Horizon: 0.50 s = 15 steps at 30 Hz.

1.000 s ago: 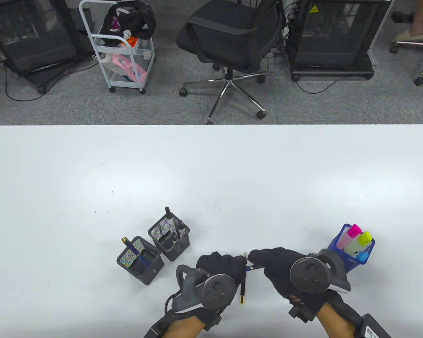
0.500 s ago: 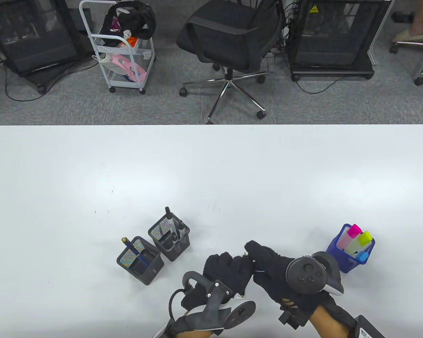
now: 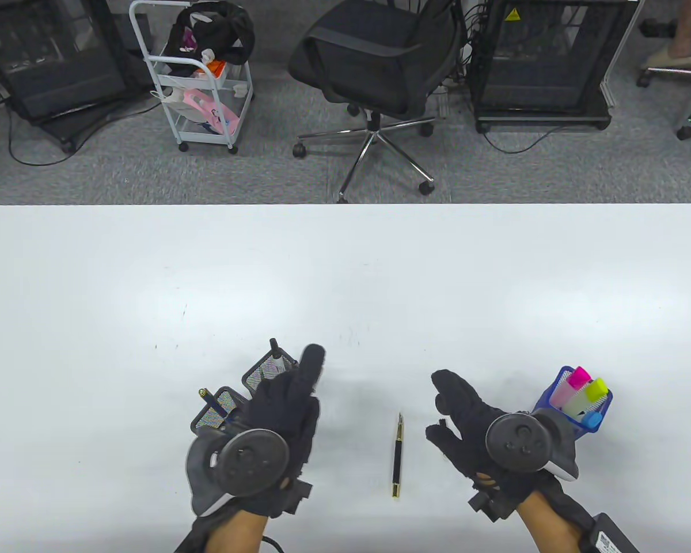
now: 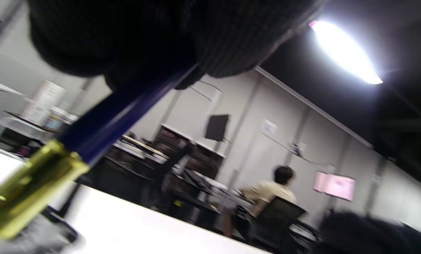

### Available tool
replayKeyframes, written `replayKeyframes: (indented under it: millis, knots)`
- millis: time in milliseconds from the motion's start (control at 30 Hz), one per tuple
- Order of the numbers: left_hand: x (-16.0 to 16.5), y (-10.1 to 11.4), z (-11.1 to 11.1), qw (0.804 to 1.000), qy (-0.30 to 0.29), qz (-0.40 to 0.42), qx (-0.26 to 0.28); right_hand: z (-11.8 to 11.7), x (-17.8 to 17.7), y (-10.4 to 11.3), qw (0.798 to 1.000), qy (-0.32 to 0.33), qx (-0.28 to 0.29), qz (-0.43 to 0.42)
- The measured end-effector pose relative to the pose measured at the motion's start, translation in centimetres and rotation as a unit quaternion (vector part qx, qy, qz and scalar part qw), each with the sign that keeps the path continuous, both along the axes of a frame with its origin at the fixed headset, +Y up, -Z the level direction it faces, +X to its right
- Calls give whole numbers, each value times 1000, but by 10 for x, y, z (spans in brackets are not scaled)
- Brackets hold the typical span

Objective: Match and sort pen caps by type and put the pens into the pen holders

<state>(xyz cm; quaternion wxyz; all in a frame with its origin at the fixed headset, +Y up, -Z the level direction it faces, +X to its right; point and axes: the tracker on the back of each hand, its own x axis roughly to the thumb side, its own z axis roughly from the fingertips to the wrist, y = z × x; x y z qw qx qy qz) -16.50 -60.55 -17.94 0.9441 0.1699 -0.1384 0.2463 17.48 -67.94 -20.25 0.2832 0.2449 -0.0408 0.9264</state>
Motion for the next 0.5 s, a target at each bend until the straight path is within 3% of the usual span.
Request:
replayKeyframes:
  millis: [200, 500]
  knots:
    - [-50, -6, -3, 992, 125, 19, 27, -2, 1, -3, 999, -2, -4, 32]
    - [-54, -27, -14, 980, 195, -42, -2, -6, 9, -7, 999, -12, -22, 46]
